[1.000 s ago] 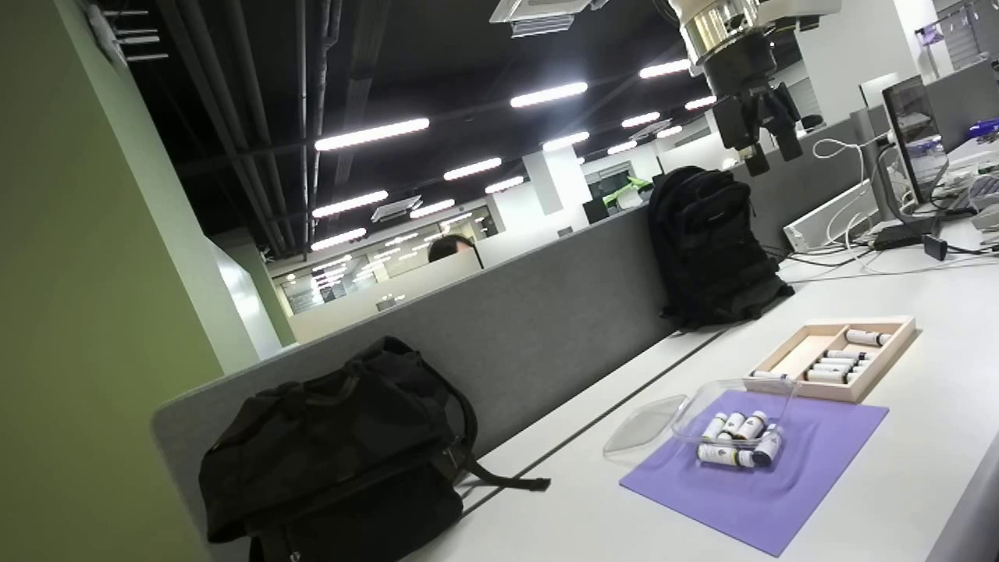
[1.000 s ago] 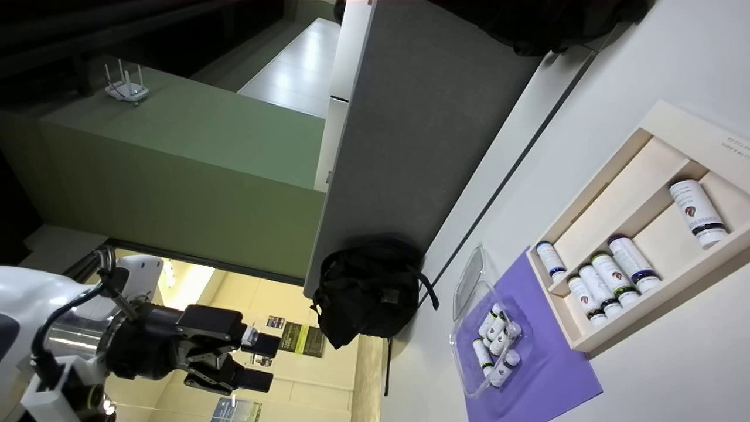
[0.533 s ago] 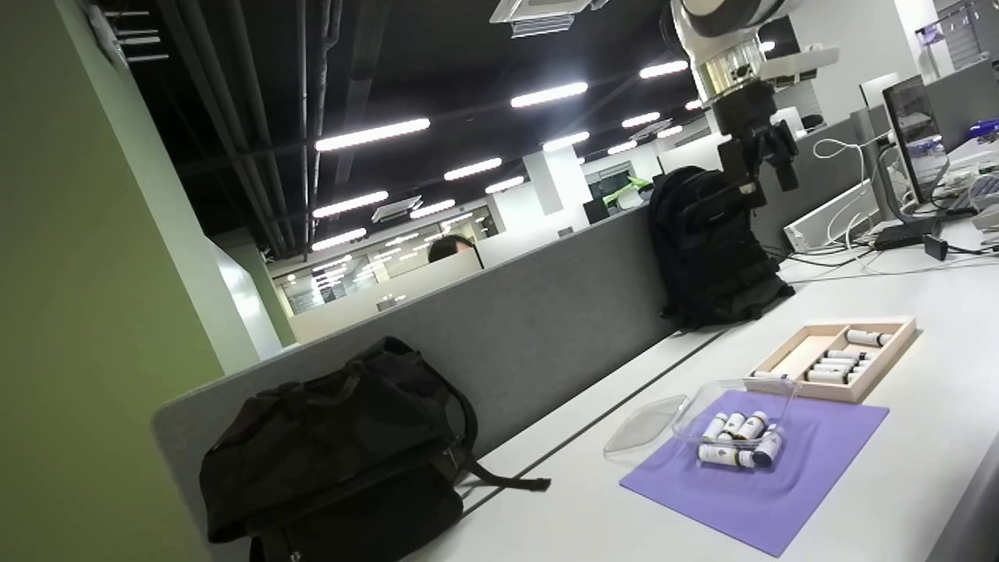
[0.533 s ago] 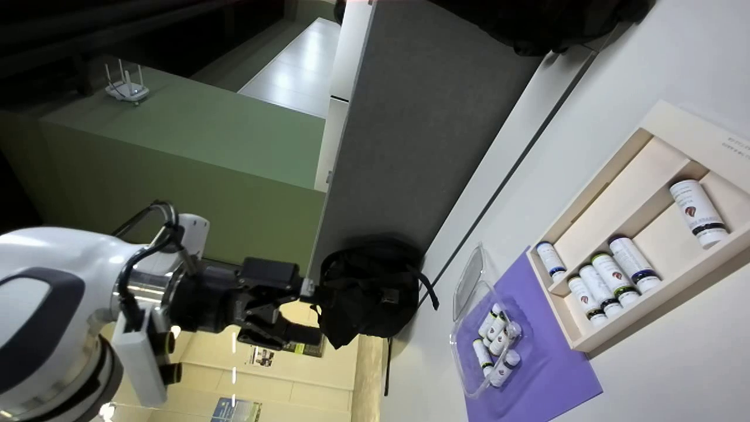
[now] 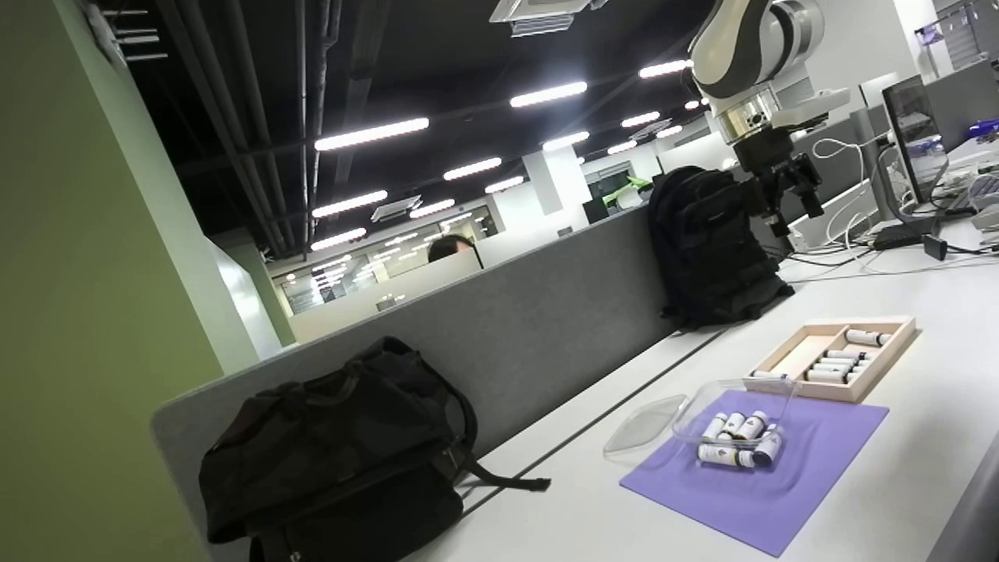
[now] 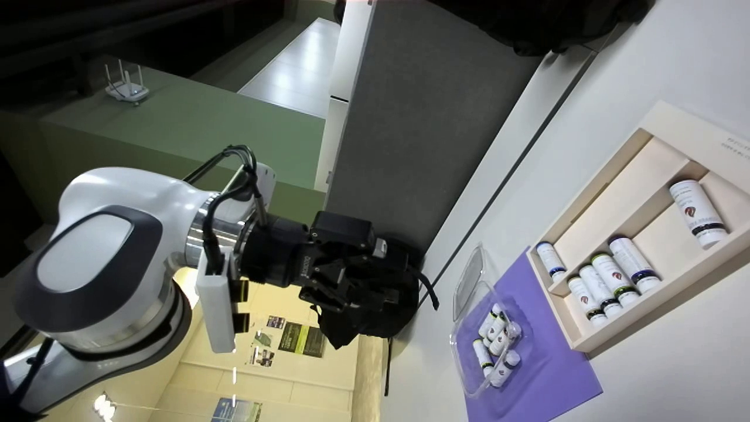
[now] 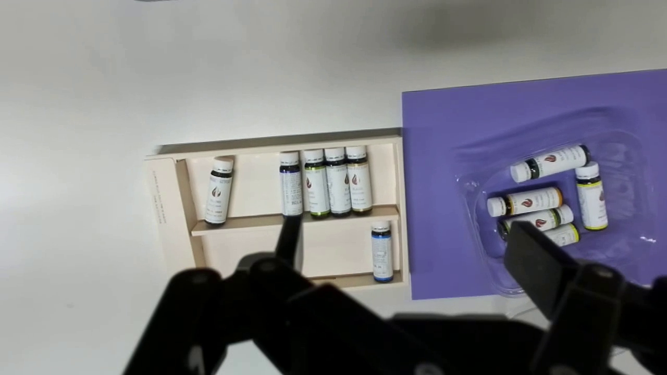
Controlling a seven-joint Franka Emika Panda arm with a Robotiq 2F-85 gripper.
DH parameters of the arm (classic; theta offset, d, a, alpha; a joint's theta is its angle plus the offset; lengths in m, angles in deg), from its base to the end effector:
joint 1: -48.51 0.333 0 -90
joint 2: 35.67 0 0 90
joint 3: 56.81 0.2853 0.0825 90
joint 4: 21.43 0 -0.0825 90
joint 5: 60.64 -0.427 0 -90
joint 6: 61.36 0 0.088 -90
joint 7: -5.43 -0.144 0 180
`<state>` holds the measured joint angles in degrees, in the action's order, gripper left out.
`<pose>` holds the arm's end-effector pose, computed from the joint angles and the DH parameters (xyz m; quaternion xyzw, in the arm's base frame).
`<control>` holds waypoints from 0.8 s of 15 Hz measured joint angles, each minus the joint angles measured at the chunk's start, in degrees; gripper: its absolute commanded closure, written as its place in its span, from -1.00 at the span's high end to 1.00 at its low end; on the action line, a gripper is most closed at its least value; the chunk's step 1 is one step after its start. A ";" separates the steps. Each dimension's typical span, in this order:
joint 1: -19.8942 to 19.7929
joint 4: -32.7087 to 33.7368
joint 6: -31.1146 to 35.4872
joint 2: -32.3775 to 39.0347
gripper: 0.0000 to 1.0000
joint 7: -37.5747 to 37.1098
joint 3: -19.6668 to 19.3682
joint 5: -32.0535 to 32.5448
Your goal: Move the bottle from the top compartment of the box into the bowl
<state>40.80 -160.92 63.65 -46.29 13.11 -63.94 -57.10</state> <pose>0.4740 -0.1274 0.2746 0.9984 -0.0424 -0.0361 0.0064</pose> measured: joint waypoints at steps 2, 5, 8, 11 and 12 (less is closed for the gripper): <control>0.04 0.17 -0.04 -0.14 1.00 0.00 0.03 0.00; -0.18 0.02 3.79 0.95 1.00 0.03 -0.39 -0.34; -1.30 0.45 15.42 7.09 1.00 -0.06 -2.04 -0.48; -2.72 3.10 23.12 16.26 1.00 0.71 -3.22 -1.02; -3.05 4.24 25.27 19.29 1.00 1.51 -3.21 -2.07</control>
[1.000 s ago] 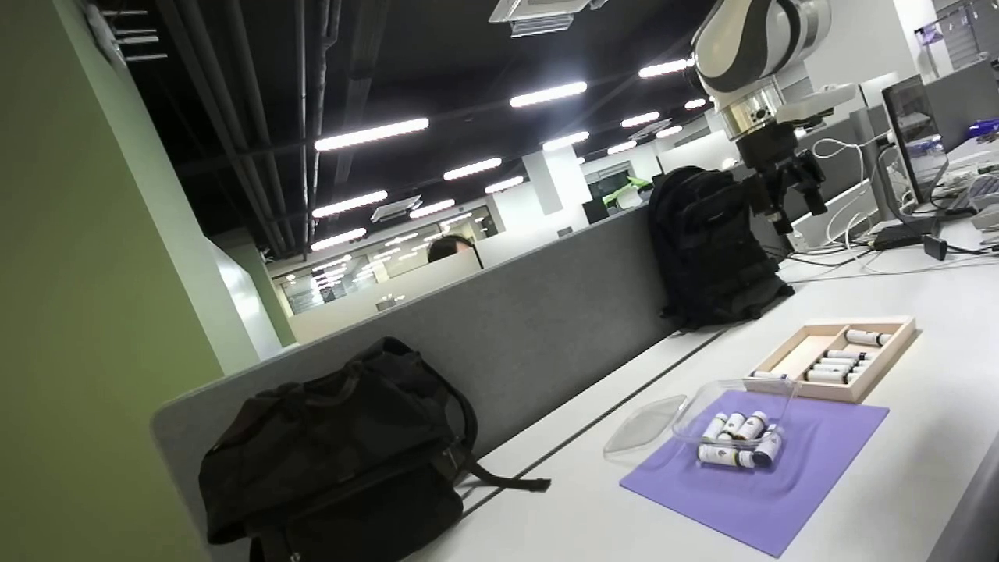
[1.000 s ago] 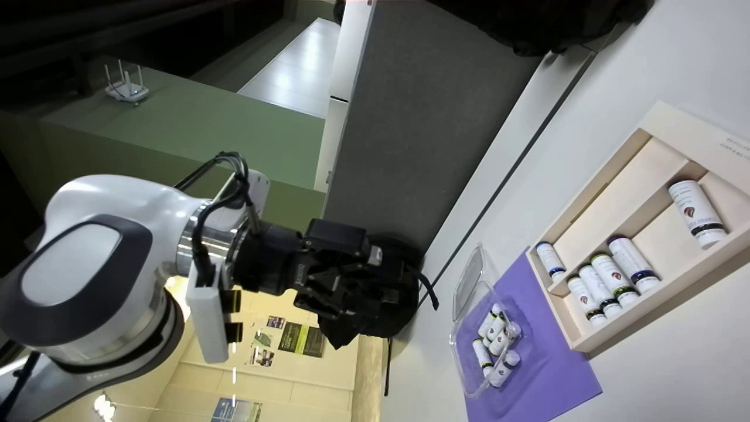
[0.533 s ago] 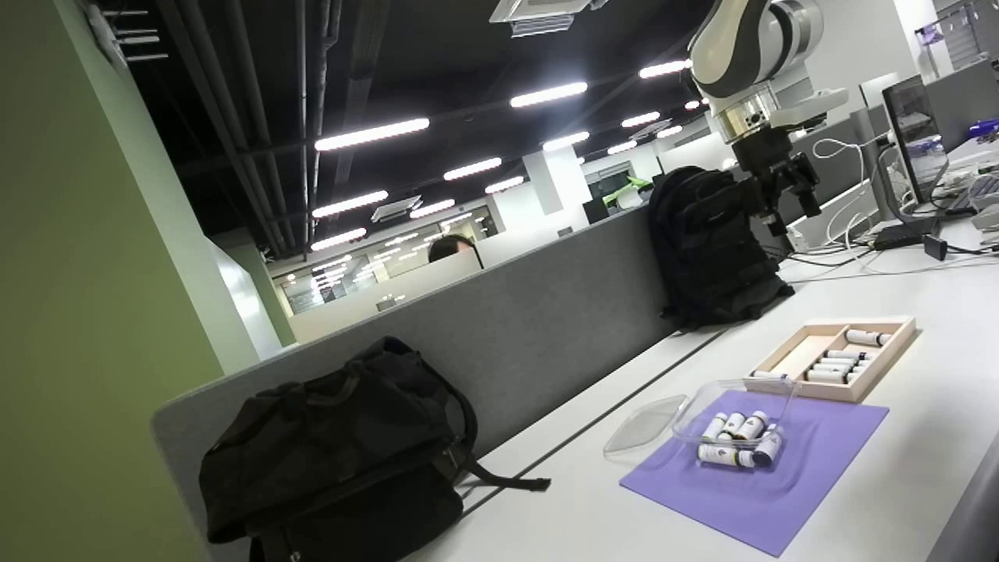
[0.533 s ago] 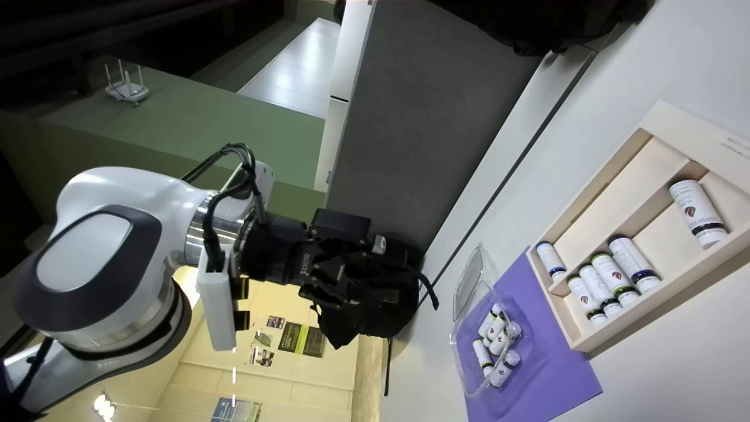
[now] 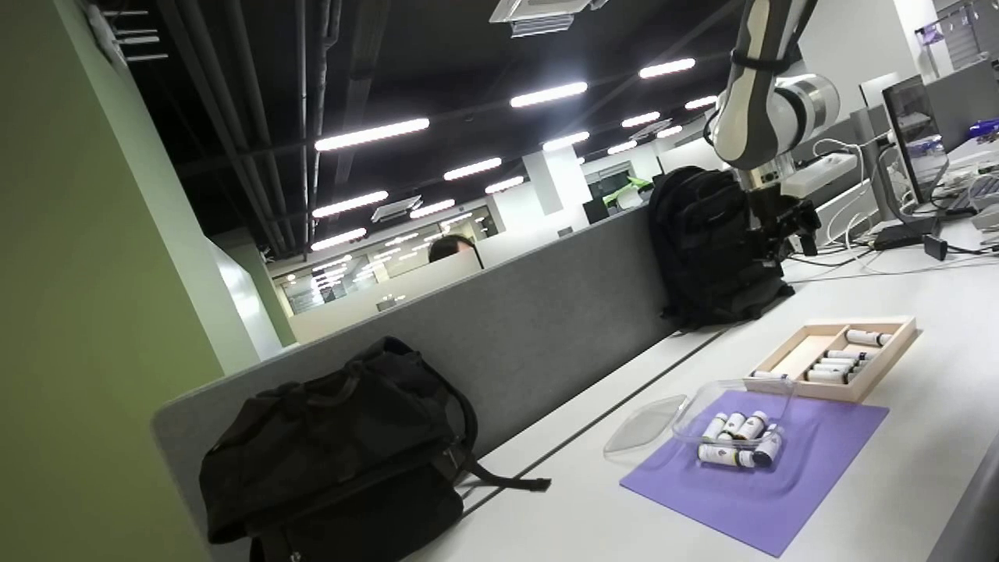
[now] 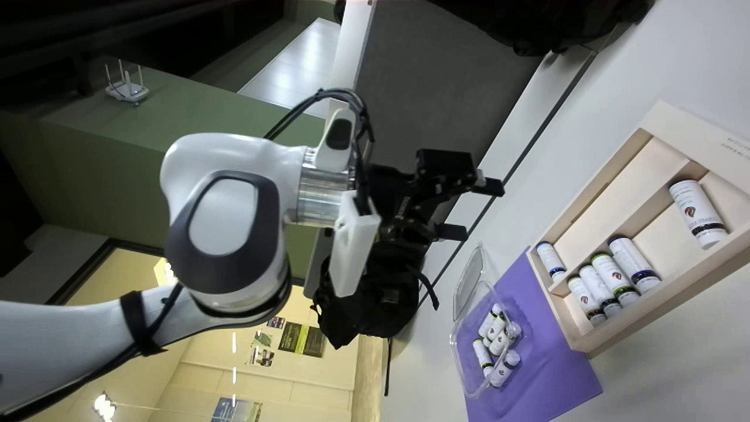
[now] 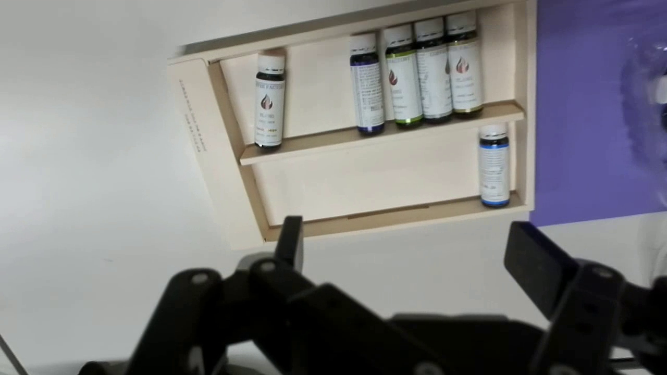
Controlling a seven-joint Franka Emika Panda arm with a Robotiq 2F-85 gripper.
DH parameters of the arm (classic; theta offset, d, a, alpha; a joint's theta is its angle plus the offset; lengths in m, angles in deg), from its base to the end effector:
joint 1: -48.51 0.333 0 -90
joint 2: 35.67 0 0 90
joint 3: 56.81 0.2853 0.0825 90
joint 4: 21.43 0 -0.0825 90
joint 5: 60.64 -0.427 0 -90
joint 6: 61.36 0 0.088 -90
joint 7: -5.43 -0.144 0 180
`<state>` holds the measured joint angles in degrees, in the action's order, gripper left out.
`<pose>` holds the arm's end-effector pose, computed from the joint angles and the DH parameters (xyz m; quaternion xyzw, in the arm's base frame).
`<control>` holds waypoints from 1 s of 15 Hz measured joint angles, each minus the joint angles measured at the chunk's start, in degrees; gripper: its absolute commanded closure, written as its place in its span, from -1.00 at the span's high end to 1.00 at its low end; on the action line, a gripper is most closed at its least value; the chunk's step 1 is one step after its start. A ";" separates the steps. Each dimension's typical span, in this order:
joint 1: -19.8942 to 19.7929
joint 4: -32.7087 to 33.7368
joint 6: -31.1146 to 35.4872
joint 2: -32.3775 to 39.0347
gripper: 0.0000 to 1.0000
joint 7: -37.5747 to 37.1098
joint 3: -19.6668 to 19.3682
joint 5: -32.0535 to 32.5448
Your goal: Move the bottle from the top compartment of the box into the bowl
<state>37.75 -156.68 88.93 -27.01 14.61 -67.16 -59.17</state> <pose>0.5088 -0.1997 0.1742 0.9940 -0.0913 0.0494 0.0345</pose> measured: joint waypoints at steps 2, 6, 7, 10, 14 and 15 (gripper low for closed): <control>-0.38 2.78 2.67 5.85 1.00 1.39 0.50 -2.56; -0.27 10.99 2.12 16.04 1.00 0.88 2.87 -4.50; 0.04 13.33 0.31 17.92 1.00 0.24 3.46 -4.63; 0.94 17.57 -2.69 20.78 1.00 -1.05 4.23 -4.77; 0.74 17.89 -2.83 20.87 1.00 -1.09 4.18 -4.77; 0.72 17.88 -2.81 20.88 1.00 -1.00 4.20 -4.74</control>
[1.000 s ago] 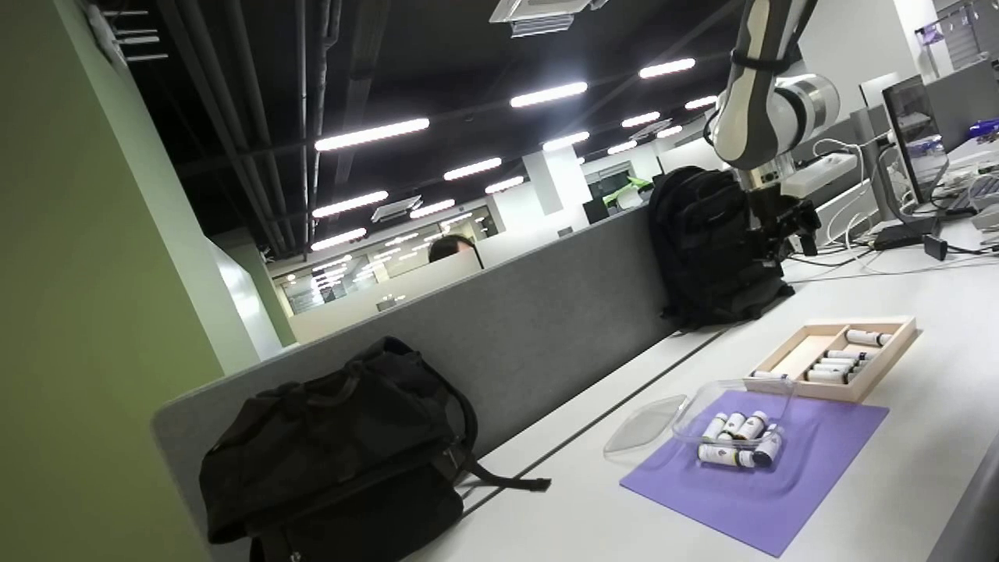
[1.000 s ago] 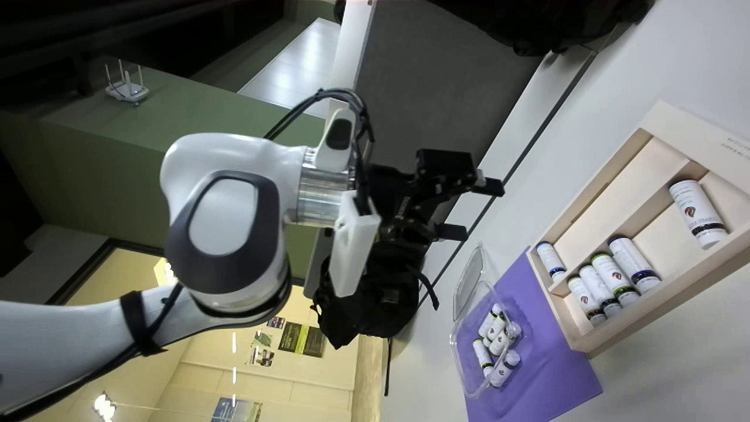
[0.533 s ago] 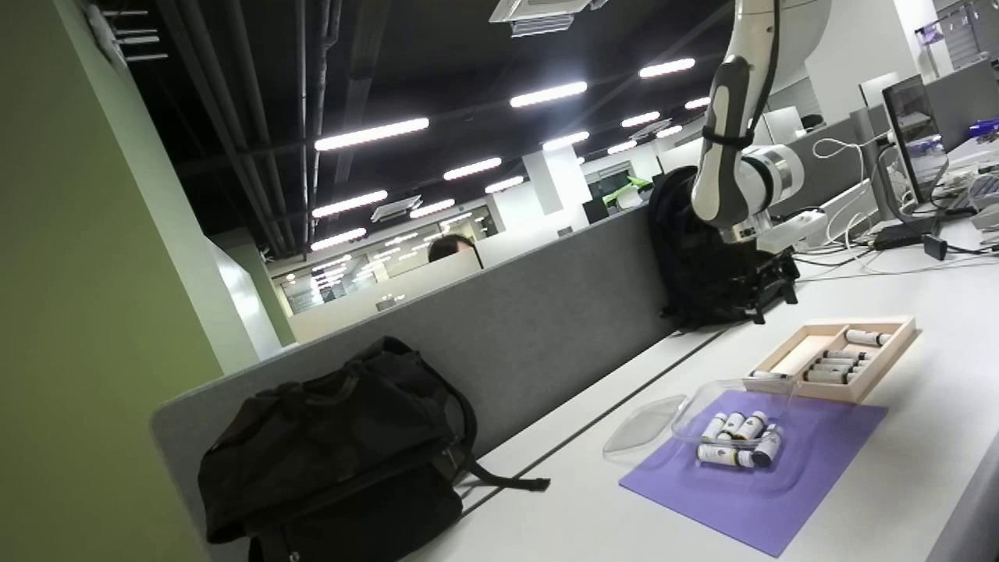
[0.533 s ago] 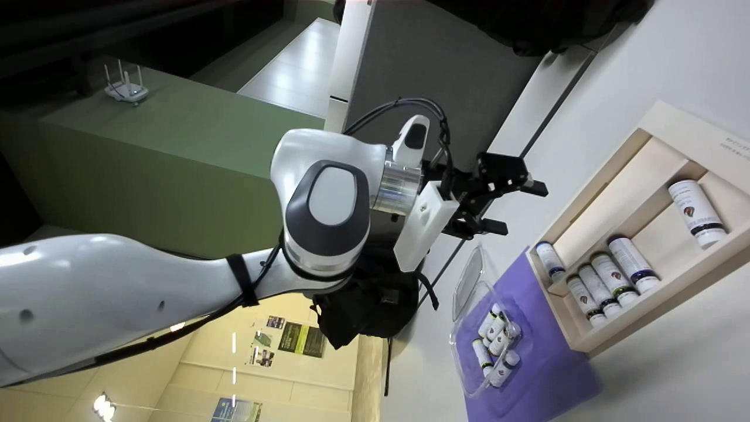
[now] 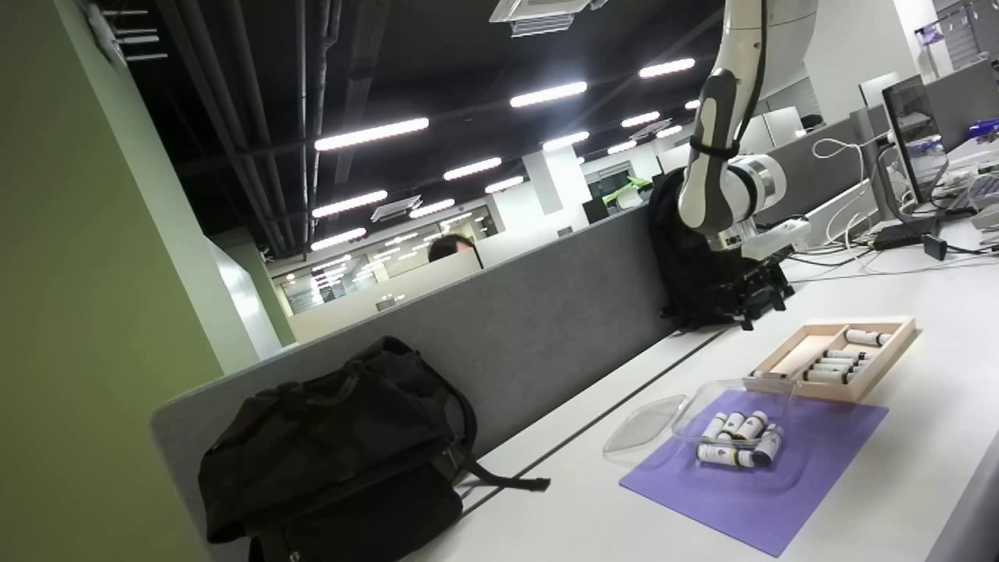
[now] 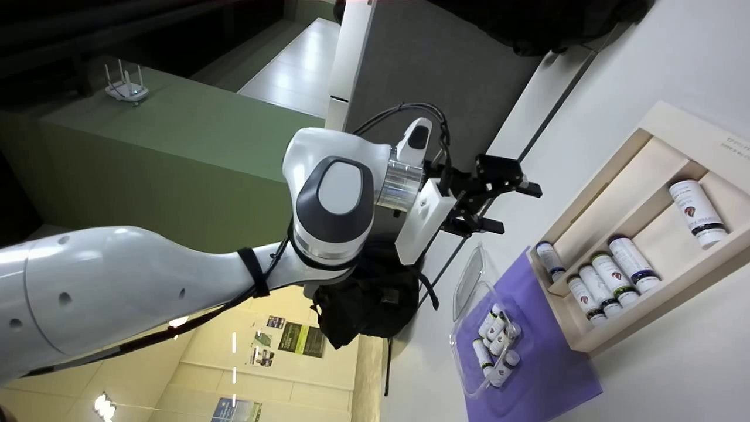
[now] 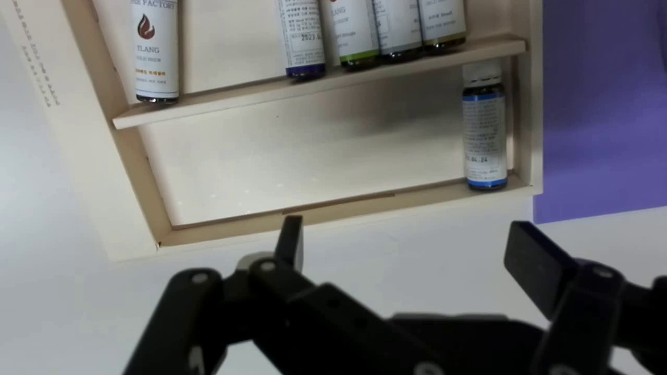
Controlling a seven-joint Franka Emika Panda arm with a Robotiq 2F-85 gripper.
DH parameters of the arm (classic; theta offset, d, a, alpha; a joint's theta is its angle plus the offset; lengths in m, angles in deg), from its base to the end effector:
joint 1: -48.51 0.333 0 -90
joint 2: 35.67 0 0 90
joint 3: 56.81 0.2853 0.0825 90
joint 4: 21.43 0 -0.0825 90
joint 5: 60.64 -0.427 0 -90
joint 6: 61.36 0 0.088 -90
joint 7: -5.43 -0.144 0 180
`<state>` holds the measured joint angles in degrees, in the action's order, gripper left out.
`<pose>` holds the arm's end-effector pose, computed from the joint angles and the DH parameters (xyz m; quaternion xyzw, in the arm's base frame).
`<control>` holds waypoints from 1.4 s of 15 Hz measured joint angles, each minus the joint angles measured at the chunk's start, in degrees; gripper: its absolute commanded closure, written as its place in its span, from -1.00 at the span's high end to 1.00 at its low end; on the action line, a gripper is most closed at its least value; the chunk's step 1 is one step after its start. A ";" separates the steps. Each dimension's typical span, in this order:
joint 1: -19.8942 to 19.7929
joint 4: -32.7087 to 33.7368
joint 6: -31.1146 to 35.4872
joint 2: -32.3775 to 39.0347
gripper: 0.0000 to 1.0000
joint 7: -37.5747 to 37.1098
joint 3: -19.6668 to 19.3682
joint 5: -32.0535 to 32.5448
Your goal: Move the bottle from the top compartment of the box into the bowl
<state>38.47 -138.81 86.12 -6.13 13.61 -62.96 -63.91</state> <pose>0.5795 -0.1729 0.0865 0.9962 -0.0866 0.0044 0.0121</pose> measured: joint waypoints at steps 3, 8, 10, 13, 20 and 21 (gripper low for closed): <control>0.00 -0.22 0.80 0.73 1.00 0.02 0.18 0.00; 0.04 -0.17 2.87 4.97 1.00 -0.01 0.74 -0.01; 0.05 -0.07 3.38 6.60 1.00 -0.03 1.18 -0.01; 0.19 0.01 4.78 8.38 1.00 -0.02 1.86 -0.01; -1.50 0.02 9.56 10.21 0.36 2.03 5.28 -0.33; -1.81 0.02 10.07 10.47 0.24 2.26 5.65 -0.33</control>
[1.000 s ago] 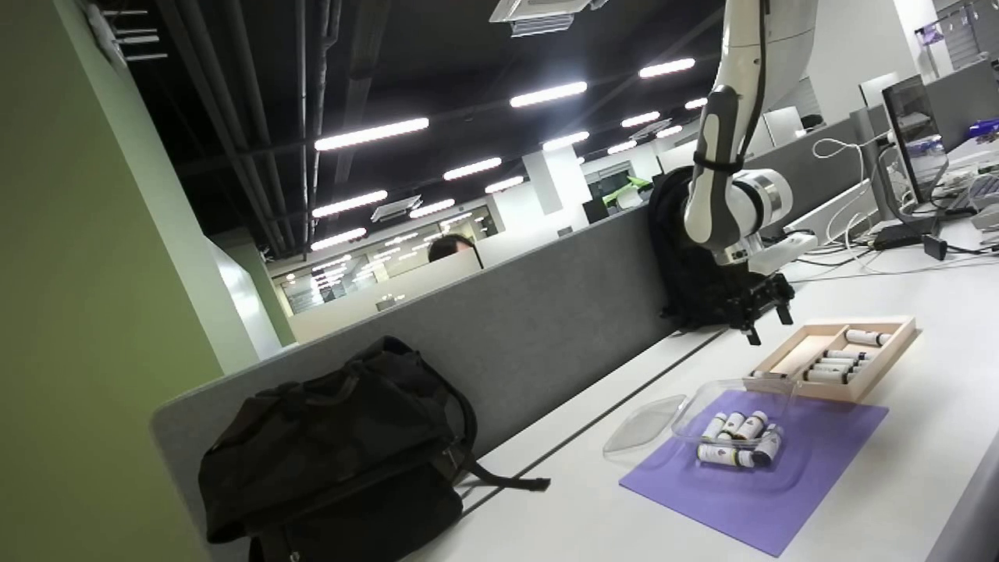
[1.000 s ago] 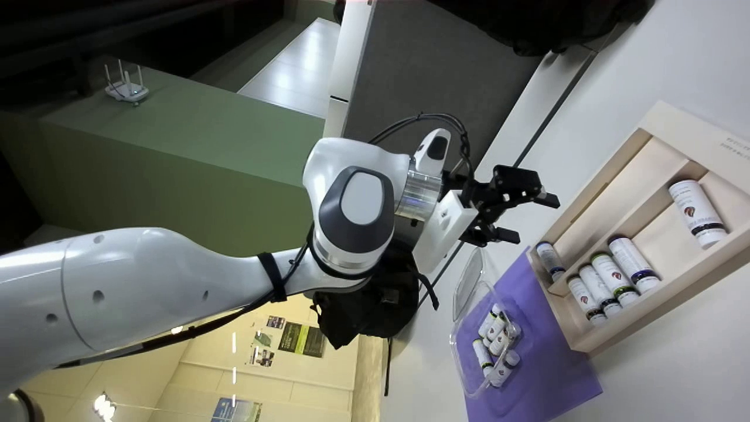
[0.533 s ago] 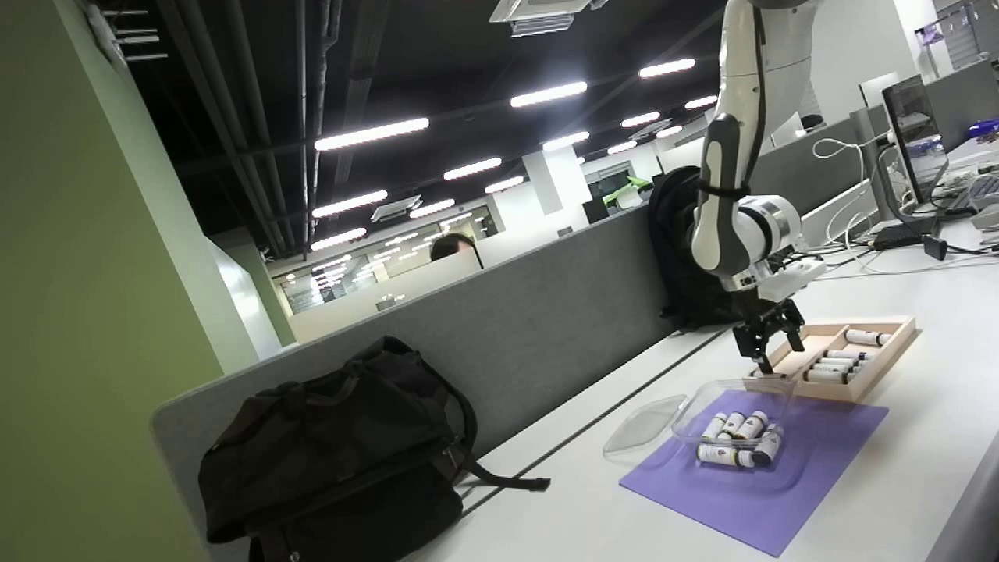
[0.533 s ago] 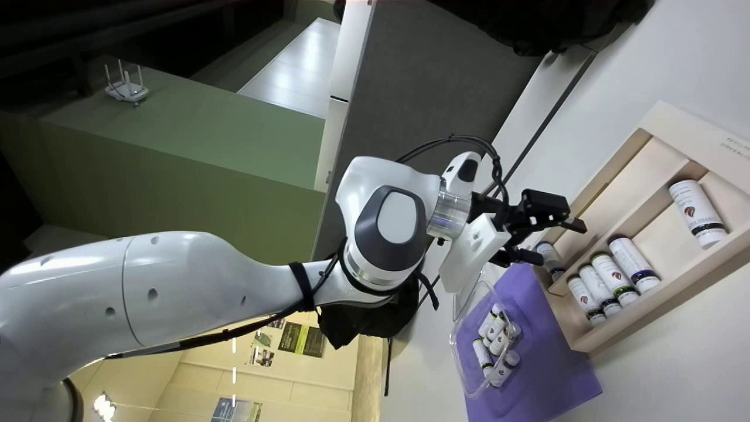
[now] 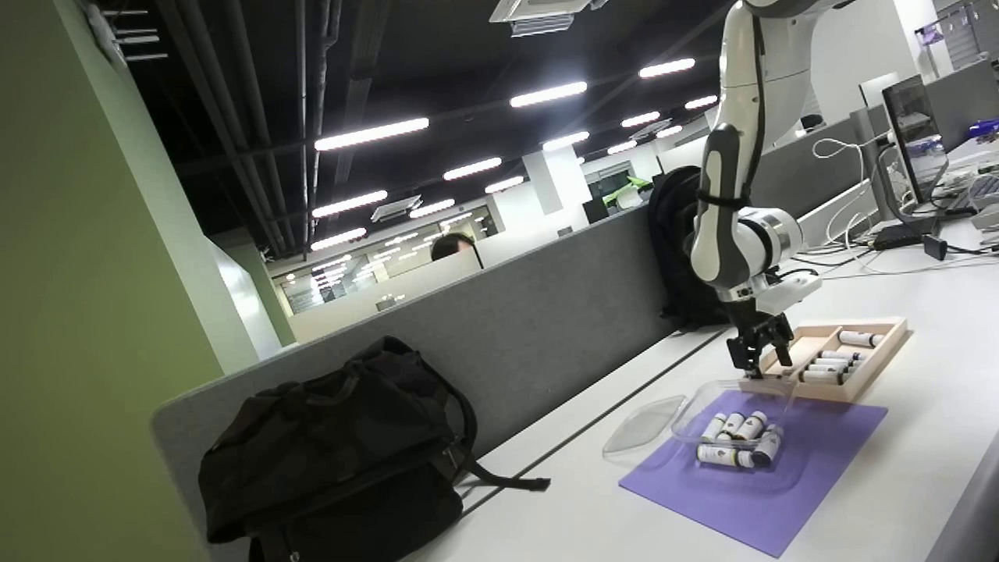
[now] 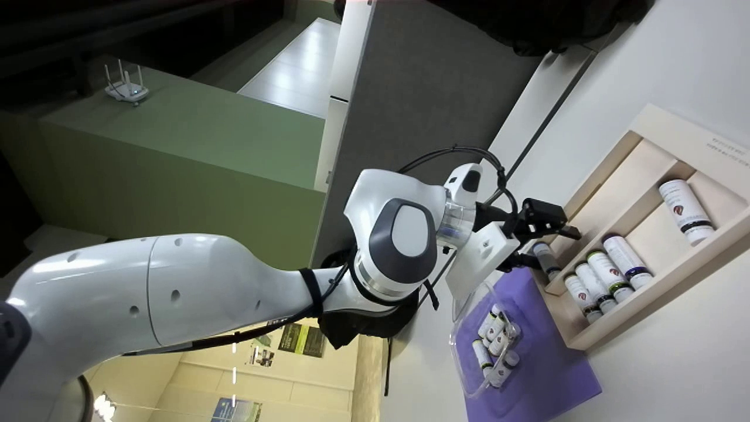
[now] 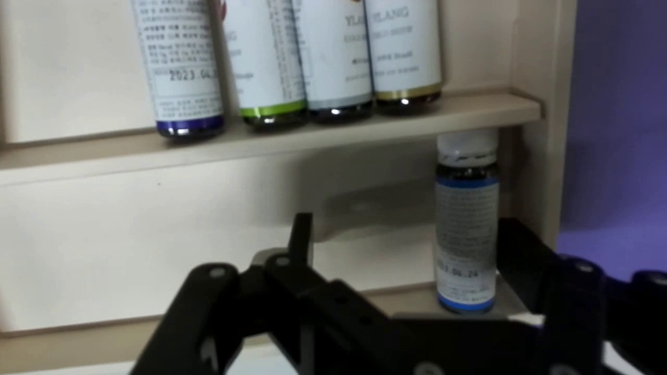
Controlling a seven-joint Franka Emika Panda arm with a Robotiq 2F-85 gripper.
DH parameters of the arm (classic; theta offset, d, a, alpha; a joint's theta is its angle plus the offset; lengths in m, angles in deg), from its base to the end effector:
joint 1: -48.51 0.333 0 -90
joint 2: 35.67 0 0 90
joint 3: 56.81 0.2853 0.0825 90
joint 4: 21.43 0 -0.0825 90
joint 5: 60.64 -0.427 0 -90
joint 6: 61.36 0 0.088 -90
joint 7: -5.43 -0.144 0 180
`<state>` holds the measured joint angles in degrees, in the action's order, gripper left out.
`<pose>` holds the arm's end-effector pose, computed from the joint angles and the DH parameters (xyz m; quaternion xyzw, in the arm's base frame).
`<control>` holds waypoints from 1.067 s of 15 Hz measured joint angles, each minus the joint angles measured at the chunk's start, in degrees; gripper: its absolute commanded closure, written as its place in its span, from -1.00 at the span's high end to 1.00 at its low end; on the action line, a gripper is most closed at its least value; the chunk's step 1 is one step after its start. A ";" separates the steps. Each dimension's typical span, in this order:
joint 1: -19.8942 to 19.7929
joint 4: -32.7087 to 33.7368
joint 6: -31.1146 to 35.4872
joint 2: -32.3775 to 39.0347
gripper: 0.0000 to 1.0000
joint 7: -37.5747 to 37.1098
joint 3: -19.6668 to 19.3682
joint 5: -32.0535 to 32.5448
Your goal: Move the bottle from the top compartment of the box into the bowl
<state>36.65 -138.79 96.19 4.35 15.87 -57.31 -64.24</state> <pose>0.5616 -0.1255 -0.0077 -0.9990 0.0447 -0.0034 0.0087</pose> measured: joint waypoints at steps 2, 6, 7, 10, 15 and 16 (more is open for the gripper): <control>-0.31 0.00 0.75 0.44 -0.03 0.12 0.45 0.00; -0.63 0.15 1.14 0.19 -0.52 0.11 0.56 -0.02; -0.66 0.23 1.16 0.04 -0.63 0.08 0.56 -0.02; -0.66 0.31 0.21 -1.41 -0.77 0.07 0.56 -0.12; -0.24 -0.36 -5.71 -8.94 -0.77 0.40 1.92 -0.24; -0.18 -0.75 -8.25 -10.81 -0.77 1.14 3.00 -0.93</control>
<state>36.47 -139.54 87.94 -6.46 17.01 -54.31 -65.17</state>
